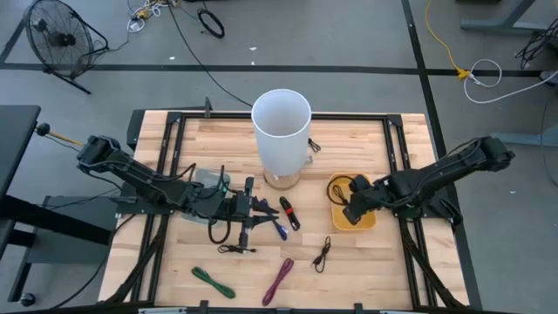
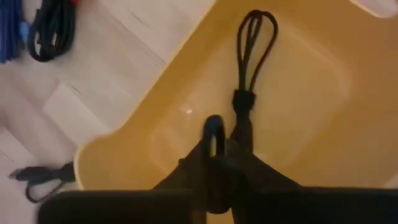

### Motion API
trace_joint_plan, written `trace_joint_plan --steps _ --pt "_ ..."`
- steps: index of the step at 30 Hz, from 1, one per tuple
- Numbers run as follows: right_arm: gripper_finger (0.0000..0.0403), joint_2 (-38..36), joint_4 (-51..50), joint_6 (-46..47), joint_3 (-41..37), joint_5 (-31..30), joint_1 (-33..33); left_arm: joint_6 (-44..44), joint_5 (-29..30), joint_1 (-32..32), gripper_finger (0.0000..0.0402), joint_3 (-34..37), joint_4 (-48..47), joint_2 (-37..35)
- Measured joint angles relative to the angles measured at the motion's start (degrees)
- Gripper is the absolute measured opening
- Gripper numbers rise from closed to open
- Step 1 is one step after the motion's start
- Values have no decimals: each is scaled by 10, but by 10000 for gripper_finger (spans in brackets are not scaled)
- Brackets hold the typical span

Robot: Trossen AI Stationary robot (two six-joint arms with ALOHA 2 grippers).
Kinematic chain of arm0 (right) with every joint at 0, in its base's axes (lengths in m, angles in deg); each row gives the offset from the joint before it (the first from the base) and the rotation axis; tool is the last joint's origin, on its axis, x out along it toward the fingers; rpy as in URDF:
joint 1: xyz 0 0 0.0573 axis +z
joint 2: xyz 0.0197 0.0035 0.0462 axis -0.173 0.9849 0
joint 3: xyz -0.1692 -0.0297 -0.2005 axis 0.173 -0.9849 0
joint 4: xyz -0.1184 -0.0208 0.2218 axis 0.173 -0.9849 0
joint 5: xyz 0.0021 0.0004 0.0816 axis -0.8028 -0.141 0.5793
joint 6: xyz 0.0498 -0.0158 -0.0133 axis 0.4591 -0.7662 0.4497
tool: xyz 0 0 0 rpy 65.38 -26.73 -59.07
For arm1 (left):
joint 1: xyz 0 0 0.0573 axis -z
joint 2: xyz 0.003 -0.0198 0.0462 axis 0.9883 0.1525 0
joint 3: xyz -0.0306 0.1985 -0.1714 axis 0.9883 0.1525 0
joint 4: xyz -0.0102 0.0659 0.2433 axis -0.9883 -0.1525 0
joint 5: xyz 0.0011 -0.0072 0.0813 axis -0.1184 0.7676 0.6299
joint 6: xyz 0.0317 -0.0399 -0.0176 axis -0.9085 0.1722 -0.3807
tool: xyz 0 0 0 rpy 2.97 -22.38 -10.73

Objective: Pick & Place USB Port
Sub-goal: Put the black USB charger into the yellow bin

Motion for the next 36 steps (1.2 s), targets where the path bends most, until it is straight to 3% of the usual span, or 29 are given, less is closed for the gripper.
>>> trace_joint_plan --steps 7,11,16,21,24,26,36 --pt "186 0 -12 -20 -7 -40 -15 0 0 0 60 0 0 0" --pt "233 0 -12 -50 4 -73 -31 0 0 0 60 0 0 0" --pt "244 0 -12 -83 42 -134 -53 0 0 0 60 0 -3 0" --pt "233 0 -3 -124 82 -234 -87 0 0 0 60 0 -5 0" --pt "223 0 0 -145 94 -263 -126 0 0 0 60 0 -5 0" --pt "217 0 19 -169 95 -259 -169 0 0 0 60 0 -5 0" --pt "212 42 169 -297 96 -82 -406 0 0 0 60 0 -9 0"
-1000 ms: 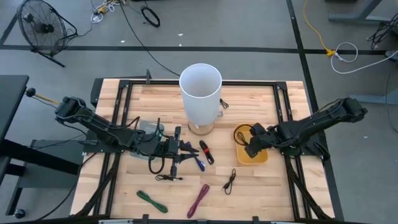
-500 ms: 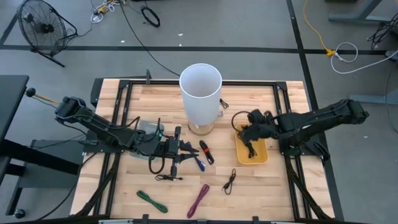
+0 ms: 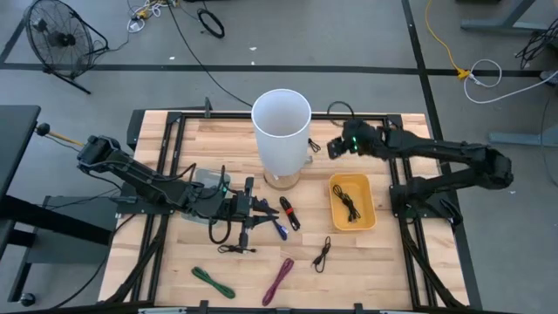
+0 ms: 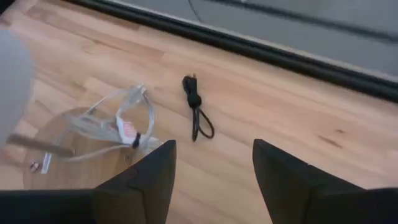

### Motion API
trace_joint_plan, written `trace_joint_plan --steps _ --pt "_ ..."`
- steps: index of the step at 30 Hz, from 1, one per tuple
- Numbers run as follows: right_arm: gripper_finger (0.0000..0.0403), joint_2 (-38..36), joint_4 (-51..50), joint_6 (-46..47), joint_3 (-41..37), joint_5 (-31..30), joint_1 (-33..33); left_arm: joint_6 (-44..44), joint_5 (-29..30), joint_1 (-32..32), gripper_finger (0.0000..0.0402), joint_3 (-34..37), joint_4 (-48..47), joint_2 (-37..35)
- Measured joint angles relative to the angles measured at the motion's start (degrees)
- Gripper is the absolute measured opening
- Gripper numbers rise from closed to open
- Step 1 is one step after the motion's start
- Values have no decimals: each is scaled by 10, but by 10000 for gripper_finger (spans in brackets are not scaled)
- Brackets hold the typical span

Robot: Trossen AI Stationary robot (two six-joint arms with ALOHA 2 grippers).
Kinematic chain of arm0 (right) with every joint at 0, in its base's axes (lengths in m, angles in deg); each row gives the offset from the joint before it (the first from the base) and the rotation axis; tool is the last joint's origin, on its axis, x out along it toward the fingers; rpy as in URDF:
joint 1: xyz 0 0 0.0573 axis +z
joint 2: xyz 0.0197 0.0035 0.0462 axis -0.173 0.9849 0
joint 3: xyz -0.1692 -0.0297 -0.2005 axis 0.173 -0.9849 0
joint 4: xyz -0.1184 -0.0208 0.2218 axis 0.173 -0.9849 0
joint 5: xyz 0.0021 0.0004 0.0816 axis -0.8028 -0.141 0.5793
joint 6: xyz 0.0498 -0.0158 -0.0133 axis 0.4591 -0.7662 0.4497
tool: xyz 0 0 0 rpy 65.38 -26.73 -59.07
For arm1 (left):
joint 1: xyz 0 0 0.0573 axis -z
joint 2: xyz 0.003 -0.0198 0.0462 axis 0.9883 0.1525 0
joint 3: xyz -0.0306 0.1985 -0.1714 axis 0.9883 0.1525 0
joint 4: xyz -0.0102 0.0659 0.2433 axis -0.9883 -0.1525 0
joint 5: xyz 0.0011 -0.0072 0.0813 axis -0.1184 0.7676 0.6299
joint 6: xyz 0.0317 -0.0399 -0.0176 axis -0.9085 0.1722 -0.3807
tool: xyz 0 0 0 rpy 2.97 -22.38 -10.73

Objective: Pick & Place USB Port
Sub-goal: Put the black USB charger into the yellow bin

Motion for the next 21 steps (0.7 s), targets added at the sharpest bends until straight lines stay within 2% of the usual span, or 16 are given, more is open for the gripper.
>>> trace_joint_plan --steps 3,8,13,21 --pt "212 34 37 -14 1 49 -45 0 0 0 60 0 0 0" --pt "212 121 111 -44 1 111 -78 0 0 0 60 0 0 0" --pt "212 193 176 -58 0 137 -87 0 0 0 60 0 0 0" --pt "212 255 211 -59 0 138 -88 0 0 0 60 0 1 0"
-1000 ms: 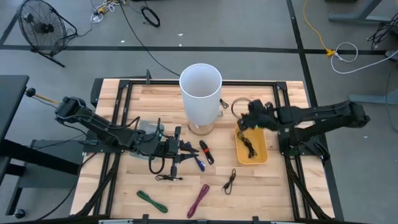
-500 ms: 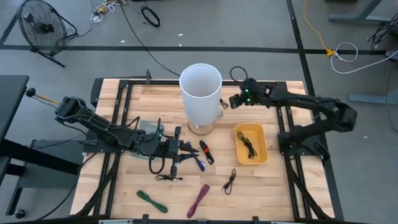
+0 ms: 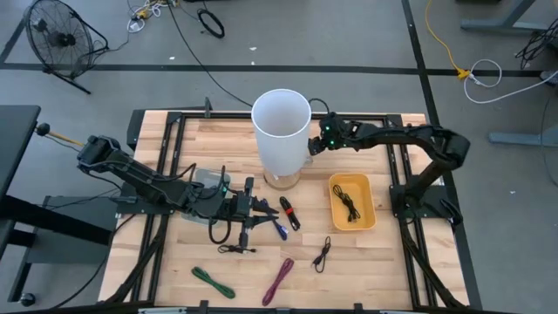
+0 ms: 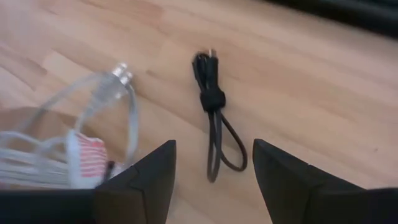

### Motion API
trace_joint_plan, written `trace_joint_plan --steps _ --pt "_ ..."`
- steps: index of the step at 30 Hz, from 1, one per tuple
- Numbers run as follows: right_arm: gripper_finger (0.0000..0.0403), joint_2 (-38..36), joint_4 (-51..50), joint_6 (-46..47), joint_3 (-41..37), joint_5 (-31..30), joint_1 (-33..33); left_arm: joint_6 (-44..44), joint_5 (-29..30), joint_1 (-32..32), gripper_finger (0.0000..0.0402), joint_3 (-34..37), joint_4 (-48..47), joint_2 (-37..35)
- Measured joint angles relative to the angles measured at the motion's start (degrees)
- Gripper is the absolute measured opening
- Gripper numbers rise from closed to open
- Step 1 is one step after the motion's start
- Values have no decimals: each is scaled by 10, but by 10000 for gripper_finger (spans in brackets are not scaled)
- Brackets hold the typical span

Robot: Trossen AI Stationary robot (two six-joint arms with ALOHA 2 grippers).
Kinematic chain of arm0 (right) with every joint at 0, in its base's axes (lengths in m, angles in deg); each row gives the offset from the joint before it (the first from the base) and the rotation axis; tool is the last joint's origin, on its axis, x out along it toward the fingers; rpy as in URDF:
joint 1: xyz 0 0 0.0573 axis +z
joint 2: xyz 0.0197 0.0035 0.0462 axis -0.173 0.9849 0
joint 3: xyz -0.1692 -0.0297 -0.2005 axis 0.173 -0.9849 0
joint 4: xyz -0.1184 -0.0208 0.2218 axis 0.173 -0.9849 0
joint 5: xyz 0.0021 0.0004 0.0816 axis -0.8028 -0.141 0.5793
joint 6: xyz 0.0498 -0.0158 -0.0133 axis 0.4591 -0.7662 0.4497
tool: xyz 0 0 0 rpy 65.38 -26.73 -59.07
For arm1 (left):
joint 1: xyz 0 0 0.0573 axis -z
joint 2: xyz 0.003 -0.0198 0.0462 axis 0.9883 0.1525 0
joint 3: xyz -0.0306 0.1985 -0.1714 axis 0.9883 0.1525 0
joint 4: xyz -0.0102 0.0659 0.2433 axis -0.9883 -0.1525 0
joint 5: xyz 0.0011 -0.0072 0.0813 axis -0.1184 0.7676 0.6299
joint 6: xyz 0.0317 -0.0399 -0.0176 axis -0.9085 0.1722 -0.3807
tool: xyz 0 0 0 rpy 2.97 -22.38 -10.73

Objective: Pick & Place USB Port
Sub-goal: Put the black USB charger into the yellow bin

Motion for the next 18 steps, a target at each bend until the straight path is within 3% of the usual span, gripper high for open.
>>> trace_joint_plan --steps 18 --pt "210 60 57 2 0 -6 20 0 0 0 60 0 0 0"
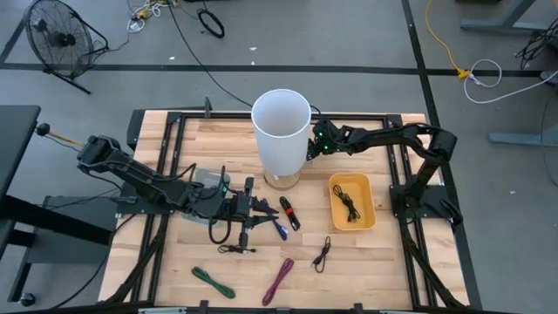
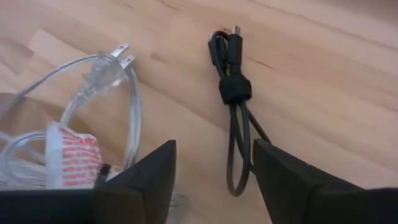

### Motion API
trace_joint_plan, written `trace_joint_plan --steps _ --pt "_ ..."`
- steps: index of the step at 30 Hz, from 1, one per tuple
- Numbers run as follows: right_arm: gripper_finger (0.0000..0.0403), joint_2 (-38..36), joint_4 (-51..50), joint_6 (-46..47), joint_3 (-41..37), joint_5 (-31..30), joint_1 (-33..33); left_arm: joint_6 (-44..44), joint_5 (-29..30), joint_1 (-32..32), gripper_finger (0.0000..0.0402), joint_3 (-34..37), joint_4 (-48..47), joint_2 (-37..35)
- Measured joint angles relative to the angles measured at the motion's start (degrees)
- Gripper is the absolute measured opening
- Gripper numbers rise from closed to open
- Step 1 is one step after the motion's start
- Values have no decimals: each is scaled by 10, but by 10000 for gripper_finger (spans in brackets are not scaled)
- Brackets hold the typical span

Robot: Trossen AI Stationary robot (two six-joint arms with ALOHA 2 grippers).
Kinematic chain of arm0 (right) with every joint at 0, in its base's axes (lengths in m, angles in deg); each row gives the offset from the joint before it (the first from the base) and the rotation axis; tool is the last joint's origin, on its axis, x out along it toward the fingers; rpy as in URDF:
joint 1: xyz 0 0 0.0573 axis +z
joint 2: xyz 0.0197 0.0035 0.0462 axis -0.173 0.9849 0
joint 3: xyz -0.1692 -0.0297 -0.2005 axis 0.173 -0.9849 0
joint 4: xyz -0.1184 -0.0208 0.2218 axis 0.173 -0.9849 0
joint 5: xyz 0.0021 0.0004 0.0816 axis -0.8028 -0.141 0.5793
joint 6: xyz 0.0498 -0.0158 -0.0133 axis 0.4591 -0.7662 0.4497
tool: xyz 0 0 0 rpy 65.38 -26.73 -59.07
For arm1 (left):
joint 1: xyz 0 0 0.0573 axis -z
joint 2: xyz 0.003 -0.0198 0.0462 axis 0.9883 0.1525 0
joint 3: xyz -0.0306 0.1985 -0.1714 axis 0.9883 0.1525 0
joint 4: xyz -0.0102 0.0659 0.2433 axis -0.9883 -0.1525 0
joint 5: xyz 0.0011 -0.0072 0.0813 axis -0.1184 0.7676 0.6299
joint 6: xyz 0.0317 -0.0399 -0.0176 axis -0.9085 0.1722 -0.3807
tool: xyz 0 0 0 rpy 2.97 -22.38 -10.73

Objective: Pick & Place USB Port
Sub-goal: Put the black USB charger into the yellow bin

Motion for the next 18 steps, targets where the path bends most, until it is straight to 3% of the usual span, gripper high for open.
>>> trace_joint_plan --steps 6,12,18 --pt "161 9 -1 0 0 4 0 0 0 0 60 0 0 0" --pt "19 9 -2 -3 0 29 -3 0 0 0 60 0 0 0" --pt "6 7 -11 2 0 32 -3 0 0 0 60 0 0 0"
